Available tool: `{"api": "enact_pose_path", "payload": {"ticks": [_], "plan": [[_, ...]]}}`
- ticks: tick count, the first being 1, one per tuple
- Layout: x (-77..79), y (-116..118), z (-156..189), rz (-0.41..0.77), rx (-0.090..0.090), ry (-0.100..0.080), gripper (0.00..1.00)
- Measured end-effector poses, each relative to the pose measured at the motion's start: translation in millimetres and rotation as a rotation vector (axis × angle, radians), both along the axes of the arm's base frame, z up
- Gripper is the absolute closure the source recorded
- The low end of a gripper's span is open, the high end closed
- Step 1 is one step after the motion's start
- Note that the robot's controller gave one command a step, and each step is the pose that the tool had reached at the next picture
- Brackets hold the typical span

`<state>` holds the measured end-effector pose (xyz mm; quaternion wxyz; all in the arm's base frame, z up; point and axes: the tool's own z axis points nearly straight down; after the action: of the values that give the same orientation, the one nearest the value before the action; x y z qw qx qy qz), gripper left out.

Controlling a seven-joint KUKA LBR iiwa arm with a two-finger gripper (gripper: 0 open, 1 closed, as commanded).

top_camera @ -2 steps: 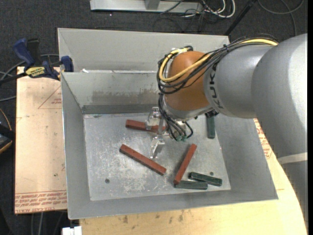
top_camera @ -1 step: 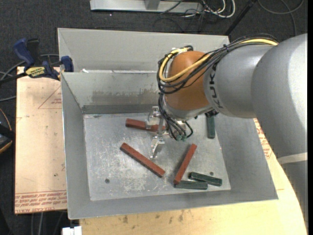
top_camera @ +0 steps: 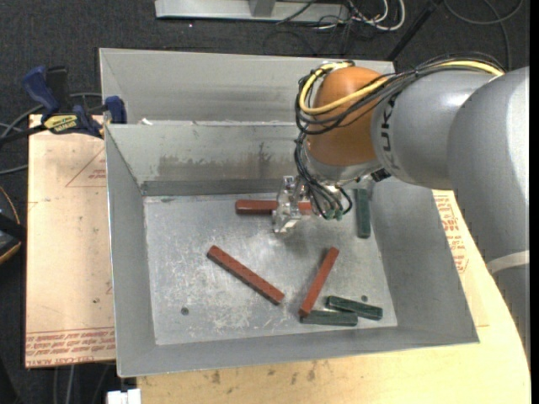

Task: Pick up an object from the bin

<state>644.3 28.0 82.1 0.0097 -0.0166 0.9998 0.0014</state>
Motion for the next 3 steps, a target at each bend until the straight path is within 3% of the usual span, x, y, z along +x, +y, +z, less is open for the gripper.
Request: {"api": "enact_pose_path", "payload": {"ticks": [1, 2, 3], "plan": [[-3.6, -0.2, -2.1, 0.002, -0.001, 0.017, 0.00], [-3.3, -0.2, -2.5, 0.001, -0.001, 0.015, 0.00], [-15.1, -18.7, 27.4, 0.081, -0.002, 0.022, 0.00]]}}
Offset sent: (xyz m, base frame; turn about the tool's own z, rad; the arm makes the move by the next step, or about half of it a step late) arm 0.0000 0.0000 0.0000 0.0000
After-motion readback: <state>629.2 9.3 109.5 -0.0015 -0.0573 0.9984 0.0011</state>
